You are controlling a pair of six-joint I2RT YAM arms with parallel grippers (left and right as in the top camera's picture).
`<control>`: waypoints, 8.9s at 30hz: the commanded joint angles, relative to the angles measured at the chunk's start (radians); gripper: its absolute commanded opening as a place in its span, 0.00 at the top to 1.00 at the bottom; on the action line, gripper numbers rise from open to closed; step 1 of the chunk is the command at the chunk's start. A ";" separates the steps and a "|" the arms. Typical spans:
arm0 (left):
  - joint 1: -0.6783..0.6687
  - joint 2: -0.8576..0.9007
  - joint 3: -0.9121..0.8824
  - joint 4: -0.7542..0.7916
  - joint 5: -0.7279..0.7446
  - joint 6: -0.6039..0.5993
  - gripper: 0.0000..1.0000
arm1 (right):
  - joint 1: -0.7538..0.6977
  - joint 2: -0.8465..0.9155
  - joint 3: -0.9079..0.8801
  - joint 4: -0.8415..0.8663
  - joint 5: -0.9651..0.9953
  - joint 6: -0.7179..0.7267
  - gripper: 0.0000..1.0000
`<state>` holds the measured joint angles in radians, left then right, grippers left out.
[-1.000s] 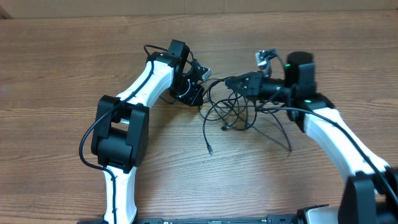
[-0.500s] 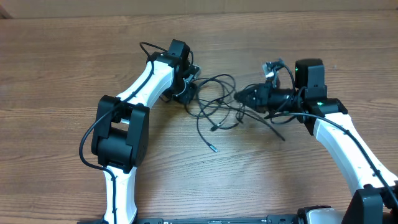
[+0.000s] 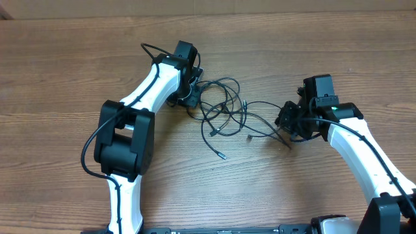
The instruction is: Untangle cables
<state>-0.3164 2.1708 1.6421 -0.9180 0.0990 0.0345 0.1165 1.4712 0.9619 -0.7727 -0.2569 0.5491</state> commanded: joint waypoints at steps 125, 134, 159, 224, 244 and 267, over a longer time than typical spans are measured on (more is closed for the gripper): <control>-0.524 -0.098 -0.004 0.216 0.151 -0.380 0.37 | -0.202 0.044 0.006 -0.092 0.158 -0.070 0.00; -0.529 -0.098 -0.004 0.215 0.118 -0.380 0.39 | -0.202 0.044 0.006 -0.092 0.158 -0.070 0.00; -0.537 -0.098 -0.195 0.315 0.314 -0.350 0.41 | -0.202 0.044 0.006 -0.092 0.158 -0.070 0.00; -0.587 -0.097 -0.292 0.433 0.205 -0.349 0.36 | -0.202 0.044 0.006 -0.092 0.158 -0.070 0.00; -0.576 -0.101 -0.291 0.420 0.215 -0.349 0.96 | -0.202 0.044 0.006 -0.092 0.158 -0.070 0.00; -0.292 -0.668 -0.288 0.307 0.223 -0.345 0.70 | -0.202 0.044 0.006 -0.092 0.158 -0.070 0.00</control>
<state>-0.6163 1.5089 1.3491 -0.5869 0.3893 -0.3157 -0.0845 1.5093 0.9619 -0.8680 -0.0971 0.4717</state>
